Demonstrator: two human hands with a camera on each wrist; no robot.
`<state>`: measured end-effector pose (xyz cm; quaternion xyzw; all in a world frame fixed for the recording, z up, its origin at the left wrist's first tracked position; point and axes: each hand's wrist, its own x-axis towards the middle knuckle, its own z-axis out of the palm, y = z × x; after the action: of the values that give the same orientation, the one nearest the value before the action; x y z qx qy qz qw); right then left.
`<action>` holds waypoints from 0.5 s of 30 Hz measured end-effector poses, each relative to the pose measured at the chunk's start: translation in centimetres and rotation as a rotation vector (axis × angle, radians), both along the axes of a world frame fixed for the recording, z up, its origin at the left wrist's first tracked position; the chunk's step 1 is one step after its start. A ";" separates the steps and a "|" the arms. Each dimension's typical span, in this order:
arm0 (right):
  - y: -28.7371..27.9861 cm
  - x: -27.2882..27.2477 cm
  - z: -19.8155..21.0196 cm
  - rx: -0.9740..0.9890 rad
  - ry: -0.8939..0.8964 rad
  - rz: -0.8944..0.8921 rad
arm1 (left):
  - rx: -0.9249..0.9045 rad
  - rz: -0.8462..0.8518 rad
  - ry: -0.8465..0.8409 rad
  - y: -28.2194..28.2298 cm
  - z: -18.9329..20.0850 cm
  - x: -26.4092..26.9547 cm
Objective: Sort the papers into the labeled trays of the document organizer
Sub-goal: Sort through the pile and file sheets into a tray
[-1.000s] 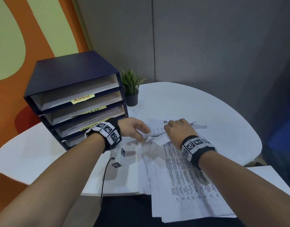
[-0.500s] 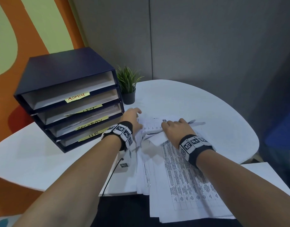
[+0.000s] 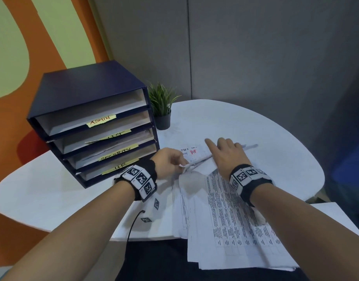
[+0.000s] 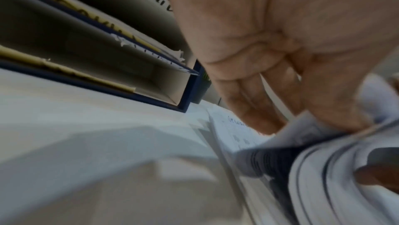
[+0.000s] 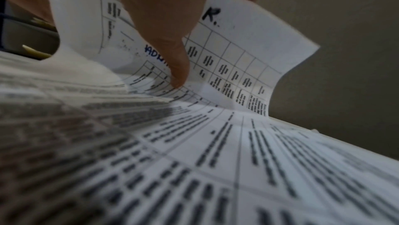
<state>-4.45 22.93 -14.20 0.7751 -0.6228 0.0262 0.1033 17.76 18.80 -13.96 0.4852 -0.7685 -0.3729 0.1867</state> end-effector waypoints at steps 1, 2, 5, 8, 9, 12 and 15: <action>0.0 -0.3 -0.1 -0.012 0.031 0.027 | 0.081 -0.047 0.051 0.3 -0.1 0.2; 0.0 -0.4 -0.2 -0.030 0.068 0.054 | 0.139 -0.083 0.083 0.5 -0.1 0.3; -0.1 -0.6 -0.5 -0.054 0.103 0.115 | 0.285 -0.132 0.087 -0.1 0.2 0.8; 0.0 -0.4 -0.2 0.066 0.078 0.125 | 0.444 -0.034 0.167 -1.3 1.0 1.4; 0.0 -0.4 -0.2 0.090 0.102 0.117 | 0.441 0.054 0.213 -1.8 1.1 1.4; 0.1 -0.4 -0.2 0.069 0.118 0.116 | 0.246 0.414 0.214 -3.4 0.1 1.6; 0.2 -0.2 -0.2 0.055 0.129 0.118 | 0.151 0.454 -0.123 -3.9 -1.3 2.1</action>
<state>-4.61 23.09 -14.40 0.8131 -0.5685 -0.0349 0.1201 19.85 14.93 -15.26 0.6797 -0.6197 -0.3478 0.1818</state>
